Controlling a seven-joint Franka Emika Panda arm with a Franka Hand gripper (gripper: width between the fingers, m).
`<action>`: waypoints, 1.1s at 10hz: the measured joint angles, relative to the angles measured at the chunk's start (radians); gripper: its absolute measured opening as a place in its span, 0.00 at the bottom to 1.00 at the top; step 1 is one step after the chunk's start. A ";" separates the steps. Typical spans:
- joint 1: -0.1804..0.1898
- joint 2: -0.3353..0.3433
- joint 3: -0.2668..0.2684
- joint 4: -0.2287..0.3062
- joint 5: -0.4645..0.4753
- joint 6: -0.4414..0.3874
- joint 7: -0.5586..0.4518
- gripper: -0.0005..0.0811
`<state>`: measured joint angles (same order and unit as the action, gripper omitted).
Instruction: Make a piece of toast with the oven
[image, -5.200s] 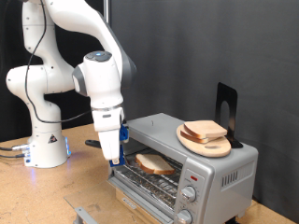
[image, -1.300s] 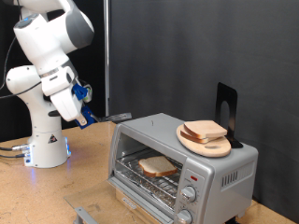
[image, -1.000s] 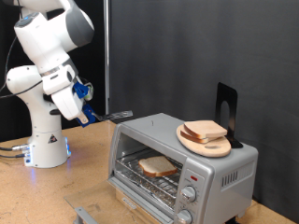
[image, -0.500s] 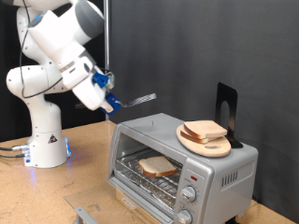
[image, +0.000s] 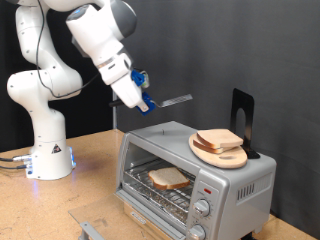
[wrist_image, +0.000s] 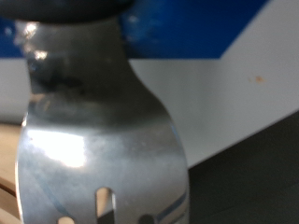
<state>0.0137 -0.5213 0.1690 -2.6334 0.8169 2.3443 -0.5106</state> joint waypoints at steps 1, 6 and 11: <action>0.008 0.009 0.034 0.006 0.001 0.024 0.025 0.48; 0.015 0.104 0.151 0.008 -0.003 0.144 0.055 0.48; 0.015 0.188 0.196 0.006 0.000 0.222 0.057 0.48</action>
<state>0.0290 -0.3334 0.3647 -2.6272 0.8167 2.5661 -0.4535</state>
